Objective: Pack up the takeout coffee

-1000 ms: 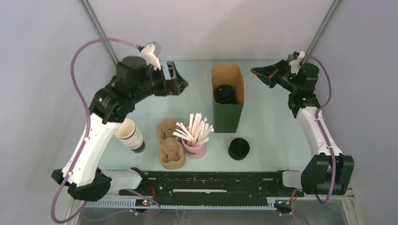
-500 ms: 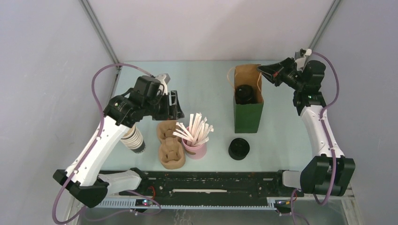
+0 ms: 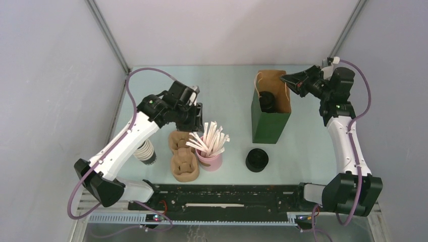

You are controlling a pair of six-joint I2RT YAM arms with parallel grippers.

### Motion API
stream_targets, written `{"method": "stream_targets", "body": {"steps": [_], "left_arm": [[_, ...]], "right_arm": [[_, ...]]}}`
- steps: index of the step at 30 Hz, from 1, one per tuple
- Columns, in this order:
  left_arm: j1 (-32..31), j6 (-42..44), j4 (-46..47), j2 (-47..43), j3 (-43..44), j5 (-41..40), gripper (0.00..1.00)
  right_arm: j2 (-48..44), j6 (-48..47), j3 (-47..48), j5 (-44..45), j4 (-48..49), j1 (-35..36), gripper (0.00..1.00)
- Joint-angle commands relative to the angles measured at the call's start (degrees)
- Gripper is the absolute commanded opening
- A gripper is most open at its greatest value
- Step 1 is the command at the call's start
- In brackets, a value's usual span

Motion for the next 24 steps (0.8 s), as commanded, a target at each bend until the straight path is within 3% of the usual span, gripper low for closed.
{"method": "stream_targets", "body": {"steps": [1, 12, 20, 24], "left_arm": [[-1.89, 1.04, -2.21, 0.65, 0.92, -2.98, 0.51], [-2.51, 2.5, -2.54, 1.85, -0.06, -4.43, 0.47], [-2.62, 3.42, -1.52, 3.45, 0.04, -3.84, 0.38], [-2.68, 3.65, -1.61, 3.63, 0.39, -4.1, 0.29]], "right_arm": [[-2.08, -2.26, 1.9, 1.23, -3.11, -0.45, 0.21], [-2.76, -3.45, 1.94, 2.19, -5.65, -0.54, 0.32], [-3.78, -2.24, 2.55, 2.73, -6.32, -0.71, 0.4], [-4.0, -4.31, 4.53, 3.68, -9.87, -0.86, 0.45]]}}
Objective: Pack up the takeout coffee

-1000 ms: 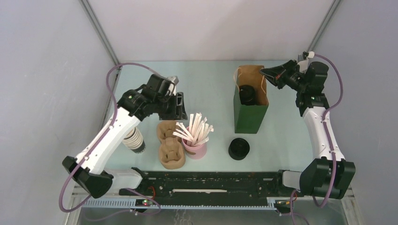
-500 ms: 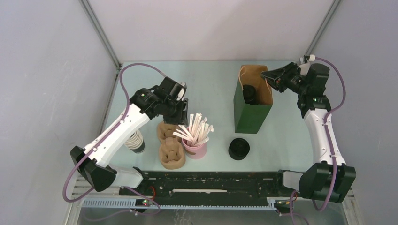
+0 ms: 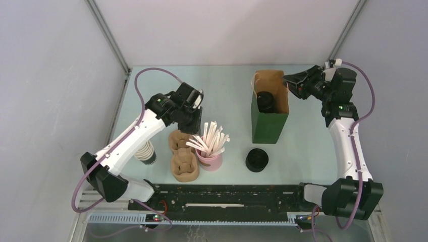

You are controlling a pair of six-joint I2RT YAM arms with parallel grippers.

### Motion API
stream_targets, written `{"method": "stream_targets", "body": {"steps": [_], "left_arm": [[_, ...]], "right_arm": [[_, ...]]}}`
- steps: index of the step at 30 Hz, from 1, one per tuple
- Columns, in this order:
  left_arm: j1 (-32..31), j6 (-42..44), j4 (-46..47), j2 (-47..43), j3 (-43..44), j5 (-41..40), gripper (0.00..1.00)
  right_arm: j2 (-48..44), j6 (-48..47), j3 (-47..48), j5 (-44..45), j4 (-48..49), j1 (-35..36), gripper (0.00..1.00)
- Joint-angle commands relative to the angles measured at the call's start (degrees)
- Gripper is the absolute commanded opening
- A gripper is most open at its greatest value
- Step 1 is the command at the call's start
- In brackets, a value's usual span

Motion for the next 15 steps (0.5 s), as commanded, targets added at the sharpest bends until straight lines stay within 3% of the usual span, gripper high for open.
{"method": "stream_targets", "body": {"steps": [1, 10, 15], "left_arm": [[-0.39, 1.52, 0.89, -0.17, 0.46, -0.8, 0.27], [-0.37, 2.35, 0.19, -3.21, 1.57, -3.73, 0.0], [-0.37, 3.13, -2.46, -5.96, 7.17, -5.69, 0.0]], "right_arm": [[-2.17, -2.06, 3.82, 1.24, -2.74, -0.54, 0.46], [-2.99, -5.24, 5.78, 3.18, -7.41, -1.3, 0.61], [-3.91, -5.27, 6.66, 2.85, -8.93, -3.16, 0.63]]}}
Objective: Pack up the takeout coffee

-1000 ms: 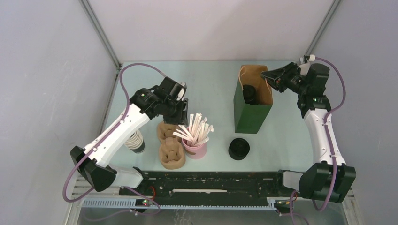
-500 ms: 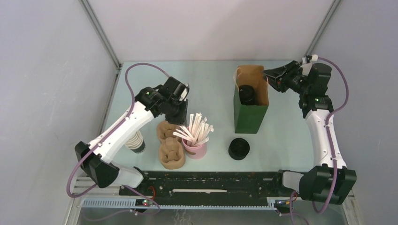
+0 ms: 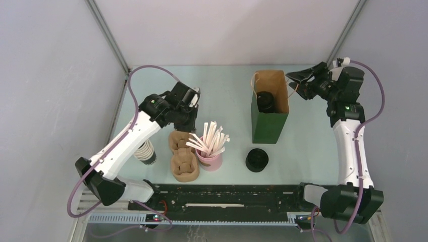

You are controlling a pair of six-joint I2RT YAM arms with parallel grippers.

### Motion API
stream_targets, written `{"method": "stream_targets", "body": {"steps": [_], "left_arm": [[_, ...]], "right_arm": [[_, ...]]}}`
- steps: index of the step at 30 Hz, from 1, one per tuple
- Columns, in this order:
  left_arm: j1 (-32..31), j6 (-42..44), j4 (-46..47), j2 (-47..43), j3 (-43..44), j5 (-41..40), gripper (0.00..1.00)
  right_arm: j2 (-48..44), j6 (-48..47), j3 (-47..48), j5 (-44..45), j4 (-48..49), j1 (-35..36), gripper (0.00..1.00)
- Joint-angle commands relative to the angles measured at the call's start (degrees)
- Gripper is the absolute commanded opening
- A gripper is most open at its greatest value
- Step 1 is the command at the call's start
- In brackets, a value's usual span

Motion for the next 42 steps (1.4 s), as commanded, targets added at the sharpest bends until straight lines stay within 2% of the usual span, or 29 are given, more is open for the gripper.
{"method": "stream_targets", "body": {"steps": [1, 7, 11, 17, 22, 26, 32, 38, 42], "left_arm": [[-0.34, 1.62, -2.38, -5.04, 7.51, -4.19, 0.0], [-0.32, 1.64, -2.85, -12.69, 12.27, -5.9, 0.0], [-0.34, 2.9, -2.35, -16.07, 18.35, -7.18, 0.0], [-0.37, 2.66, 8.79, -20.23, 22.79, -4.85, 0.0], [-0.34, 1.42, 13.42, -18.53, 26.37, -0.99, 0.0], [-0.35, 1.09, 20.49, -17.91, 24.27, 1.07, 0.0], [-1.46, 2.14, 31.23, -10.59, 26.15, 6.96, 0.0], [-7.73, 8.26, 31.1, 0.4, 35.57, 1.95, 0.0], [-12.23, 11.78, 29.13, 7.59, 41.41, -5.59, 0.0]], "right_arm": [[-2.68, -1.68, 2.58, 0.1, -2.03, -2.06, 0.64], [-4.56, -1.9, 2.87, -0.35, -3.43, -4.16, 0.65], [-5.11, -2.18, 3.83, -0.23, -4.09, -4.28, 0.66], [-6.53, -2.65, 3.87, 0.31, -5.52, -4.28, 0.66], [-8.07, -2.34, 4.82, 0.48, -6.14, -4.46, 0.67], [-9.09, -3.36, 6.32, 0.4, -8.2, -4.54, 0.67], [-11.24, -5.54, 9.01, -0.68, -11.88, -5.25, 0.67], [-12.61, -8.1, 12.74, -5.37, -16.84, -6.57, 0.68], [-15.2, -10.43, 13.07, -9.01, -19.7, -6.41, 0.68]]}}
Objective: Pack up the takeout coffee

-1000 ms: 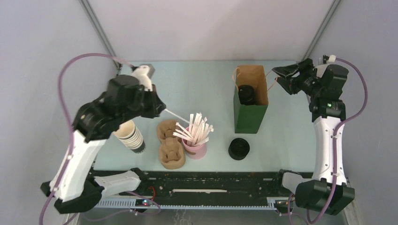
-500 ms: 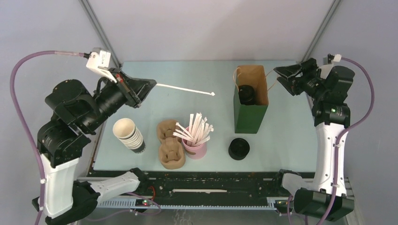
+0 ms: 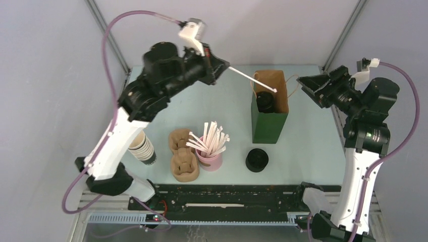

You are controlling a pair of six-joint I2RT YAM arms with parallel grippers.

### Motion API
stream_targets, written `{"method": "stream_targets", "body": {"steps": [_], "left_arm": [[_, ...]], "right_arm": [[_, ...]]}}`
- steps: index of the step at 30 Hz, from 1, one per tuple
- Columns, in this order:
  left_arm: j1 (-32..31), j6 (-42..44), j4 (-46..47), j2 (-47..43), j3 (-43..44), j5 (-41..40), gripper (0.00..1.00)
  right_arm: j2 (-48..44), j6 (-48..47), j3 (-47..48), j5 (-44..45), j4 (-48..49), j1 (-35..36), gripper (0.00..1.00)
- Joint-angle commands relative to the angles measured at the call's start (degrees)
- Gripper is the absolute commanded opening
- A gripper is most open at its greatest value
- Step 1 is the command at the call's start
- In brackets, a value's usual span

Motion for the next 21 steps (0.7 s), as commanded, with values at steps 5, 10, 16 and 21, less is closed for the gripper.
{"method": "stream_targets", "body": {"steps": [5, 10, 16, 21], "left_arm": [[-6.63, 9.27, -5.57, 12.15, 15.23, -14.58, 0.0], [-6.93, 8.36, -5.02, 16.26, 15.59, -15.42, 0.0], [-8.03, 6.36, -3.97, 20.66, 16.16, -14.44, 0.0], [-8.94, 6.96, -2.72, 24.19, 17.61, -13.2, 0.0]], "right_arm": [[-6.04, -5.84, 2.18, -7.39, -6.89, 0.7, 0.69], [-8.74, -8.9, 2.67, -7.55, -9.74, 2.17, 0.7], [-11.35, -10.4, 2.8, -5.16, -11.77, 4.39, 0.7], [-12.3, -10.27, 2.85, -5.57, -11.85, 7.38, 0.7]]}}
